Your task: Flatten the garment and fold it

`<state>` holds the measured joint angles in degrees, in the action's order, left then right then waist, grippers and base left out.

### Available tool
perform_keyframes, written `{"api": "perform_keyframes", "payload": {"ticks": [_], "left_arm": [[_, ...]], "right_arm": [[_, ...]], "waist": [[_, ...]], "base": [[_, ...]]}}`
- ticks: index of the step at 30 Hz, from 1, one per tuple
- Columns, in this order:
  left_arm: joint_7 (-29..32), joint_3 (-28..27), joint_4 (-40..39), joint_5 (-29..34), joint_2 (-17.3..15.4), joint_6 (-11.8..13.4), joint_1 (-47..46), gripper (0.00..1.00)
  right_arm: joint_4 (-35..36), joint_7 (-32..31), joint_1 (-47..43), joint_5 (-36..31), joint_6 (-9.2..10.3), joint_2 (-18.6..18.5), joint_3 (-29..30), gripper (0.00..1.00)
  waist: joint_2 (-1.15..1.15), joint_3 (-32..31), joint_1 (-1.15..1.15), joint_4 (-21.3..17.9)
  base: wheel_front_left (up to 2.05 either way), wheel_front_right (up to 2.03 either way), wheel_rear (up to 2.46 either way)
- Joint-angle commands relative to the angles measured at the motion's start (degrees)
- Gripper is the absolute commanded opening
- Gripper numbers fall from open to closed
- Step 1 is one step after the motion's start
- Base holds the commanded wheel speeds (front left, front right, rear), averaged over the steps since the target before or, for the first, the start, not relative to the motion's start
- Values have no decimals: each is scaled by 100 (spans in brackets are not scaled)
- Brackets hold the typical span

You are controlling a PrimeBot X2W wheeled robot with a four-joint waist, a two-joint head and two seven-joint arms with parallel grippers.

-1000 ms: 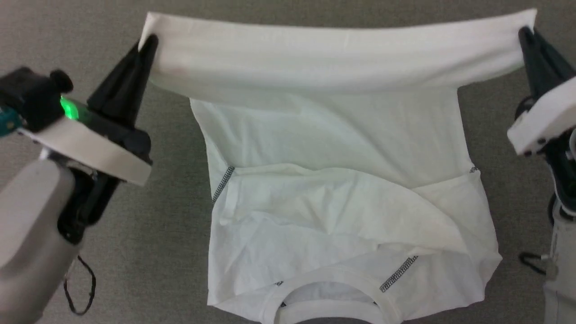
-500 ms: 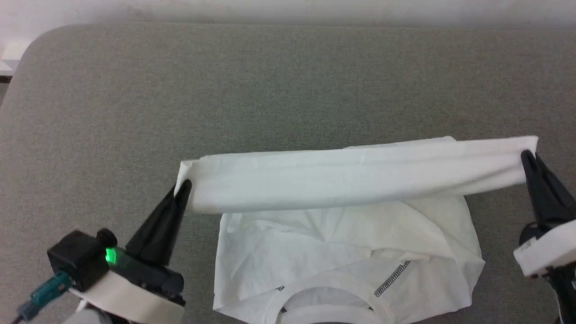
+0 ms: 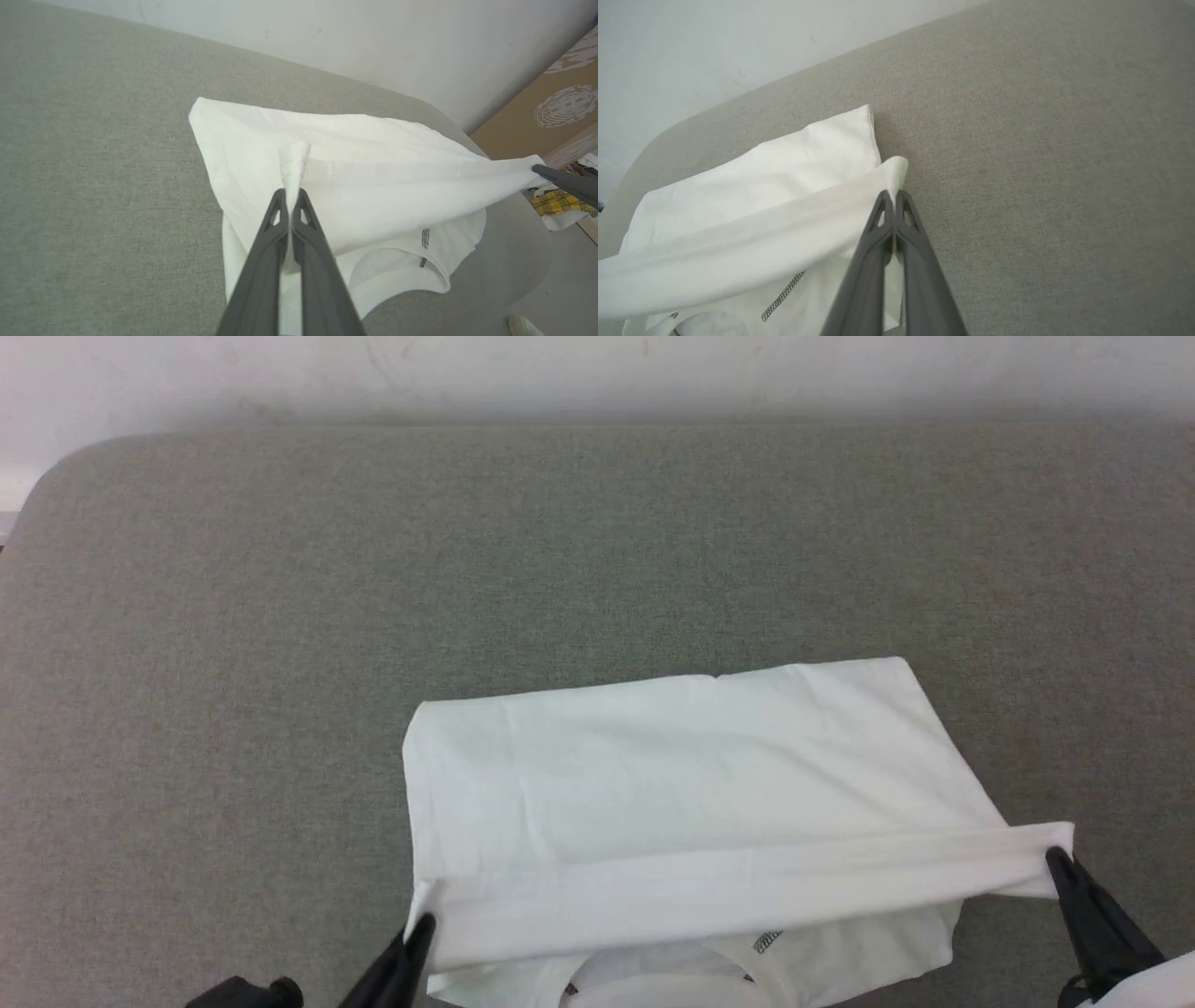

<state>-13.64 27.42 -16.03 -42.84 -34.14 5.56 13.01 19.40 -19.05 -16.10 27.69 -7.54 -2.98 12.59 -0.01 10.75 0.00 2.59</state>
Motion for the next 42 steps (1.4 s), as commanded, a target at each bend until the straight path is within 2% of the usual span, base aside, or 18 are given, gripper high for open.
{"api": "perform_keyframes", "payload": {"ticks": [1,4,5,6,7,8,9,10,17,21,23,26,29,33,42], "left_arm": [[58,36,92,-23,6,-41,37,0],[280,210,386,-18,6,-125,-56,0],[342,268,479,-1,14,-161,-116,10],[388,318,566,-5,43,-203,-177,28],[404,346,650,-15,83,-236,-239,46],[427,370,737,-14,110,-251,-289,100],[455,400,812,-2,127,-267,-336,100],[451,411,867,-4,156,-279,-373,100],[342,277,917,-278,248,-331,-343,100],[51,-183,674,-425,306,-211,-283,100],[-72,-534,500,-300,393,-64,-295,100],[-128,-1153,199,160,709,167,-344,100],[-133,-1762,-106,751,1196,178,-315,100],[-134,-2150,-155,1328,1682,-35,-190,100],[-135,-2385,236,1813,2209,-674,-220,100]], "right_arm": [[-61,36,-36,-22,5,10,-12,0],[-270,32,-38,-215,5,10,-113,0],[-346,12,-26,-294,5,10,-155,0],[-414,-29,-17,-381,5,10,-203,2],[-477,-79,-15,-434,5,10,-242,21],[-541,-127,-15,-465,5,10,-263,48],[-584,-167,-11,-515,5,10,-293,98],[-604,-185,-5,-545,5,10,-312,100],[-485,-202,9,-411,5,10,-251,100],[-220,-110,84,-278,5,10,-45,100],[-156,-33,172,-361,5,10,106,100],[-125,-42,325,-727,5,10,188,100],[-262,-178,508,-1013,5,10,84,100],[-665,-411,746,-1331,5,10,-198,100],[-1841,-394,1264,-1827,5,10,-382,100]], "waist": [[1,-29,0,-2],[1,-75,0,25],[1,-88,0,40],[1,-102,0,60],[1,-115,0,79],[1,-125,0,92],[1,-133,0,106],[1,-141,0,118],[1,-206,0,163],[1,-225,0,173],[1,-231,0,185],[1,-229,0,212],[1,-207,0,234],[1,-131,0,285],[1,-3,0,506]], "base": [[0,0,0],[0,0,0],[0,0,0],[0,0,0],[0,0,0],[0,0,0],[0,0,0],[0,0,0],[0,0,0],[0,0,0],[0,0,0],[0,0,0],[0,0,0],[0,0,0],[0,0,0]]}}
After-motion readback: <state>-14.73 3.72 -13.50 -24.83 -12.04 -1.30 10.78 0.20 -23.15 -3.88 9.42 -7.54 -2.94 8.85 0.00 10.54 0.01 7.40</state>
